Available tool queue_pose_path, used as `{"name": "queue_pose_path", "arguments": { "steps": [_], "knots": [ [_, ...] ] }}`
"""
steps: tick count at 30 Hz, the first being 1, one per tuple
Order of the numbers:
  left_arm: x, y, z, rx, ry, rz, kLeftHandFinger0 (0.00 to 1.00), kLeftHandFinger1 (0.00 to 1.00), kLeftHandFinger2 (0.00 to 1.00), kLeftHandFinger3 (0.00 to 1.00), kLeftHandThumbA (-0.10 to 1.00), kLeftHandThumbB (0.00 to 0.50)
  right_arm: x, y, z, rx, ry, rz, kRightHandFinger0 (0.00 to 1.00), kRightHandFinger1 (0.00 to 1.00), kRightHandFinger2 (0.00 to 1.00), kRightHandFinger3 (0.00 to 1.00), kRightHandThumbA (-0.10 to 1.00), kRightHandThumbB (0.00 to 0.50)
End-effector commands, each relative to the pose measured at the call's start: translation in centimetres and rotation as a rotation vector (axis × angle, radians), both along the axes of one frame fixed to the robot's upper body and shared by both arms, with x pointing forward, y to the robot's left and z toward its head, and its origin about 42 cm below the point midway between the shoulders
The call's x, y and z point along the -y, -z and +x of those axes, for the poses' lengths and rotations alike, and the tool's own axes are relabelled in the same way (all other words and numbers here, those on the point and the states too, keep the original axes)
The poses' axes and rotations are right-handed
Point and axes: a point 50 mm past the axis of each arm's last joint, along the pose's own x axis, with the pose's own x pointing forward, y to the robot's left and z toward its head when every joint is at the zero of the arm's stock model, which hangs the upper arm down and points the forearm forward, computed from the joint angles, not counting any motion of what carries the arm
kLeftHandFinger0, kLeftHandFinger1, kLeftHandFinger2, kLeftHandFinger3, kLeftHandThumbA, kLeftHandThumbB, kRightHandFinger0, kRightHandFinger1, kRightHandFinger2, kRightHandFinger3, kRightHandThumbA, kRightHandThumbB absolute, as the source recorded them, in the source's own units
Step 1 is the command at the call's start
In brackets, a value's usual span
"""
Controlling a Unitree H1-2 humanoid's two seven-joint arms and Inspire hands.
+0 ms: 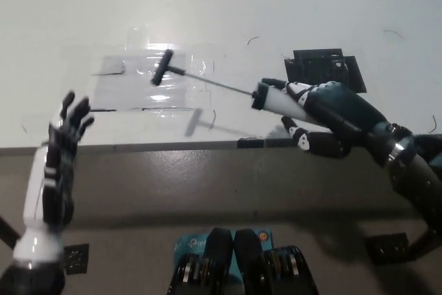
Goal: The robot uses right hand to pick up a small white air pumper and uses its left hand to compress it, and then puts it on the desk
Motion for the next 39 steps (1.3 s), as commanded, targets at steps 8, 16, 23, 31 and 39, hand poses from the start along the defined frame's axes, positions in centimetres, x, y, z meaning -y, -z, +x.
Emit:
{"name": "queue_pose_path", "arguments": {
  "steps": [8,16,23,31,39],
  "knots": [
    [2.2,-3.5,4.6,0.058,0.023,0.045,1.0,1.0,1.0,1.0,1.0,0.193,-0.5,-2.9,-4.1,-0.002,-0.067,-0.031,0.07,0.57,0.85,0.98,-0.1,0.154],
    [4.8,-3.8,5.5,0.022,0.083,0.048,1.0,1.0,1.0,1.0,1.0,0.212,-1.3,-2.7,-4.8,-0.02,-0.084,-0.041,0.09,0.58,0.86,0.97,-0.1,0.157],
    [6.8,-4.3,5.2,0.056,0.13,0.06,1.0,1.0,1.0,1.0,1.0,0.202,-1.4,-2.9,-4.3,-0.009,-0.098,-0.045,0.09,0.57,0.84,0.94,-0.1,0.16],
    [7.6,-4.0,4.7,0.044,0.157,0.049,1.0,1.0,1.0,1.0,1.0,0.229,-1.5,-3.2,-4.2,-0.009,-0.107,-0.046,0.07,0.55,0.84,0.91,-0.1,0.137],
    [8.9,-3.7,4.3,0.054,0.168,0.06,1.0,1.0,1.0,1.0,1.0,0.209,-3.0,-3.3,-3.5,-0.014,-0.125,-0.051,0.07,0.55,0.83,0.9,-0.1,0.136]
  ]
}}
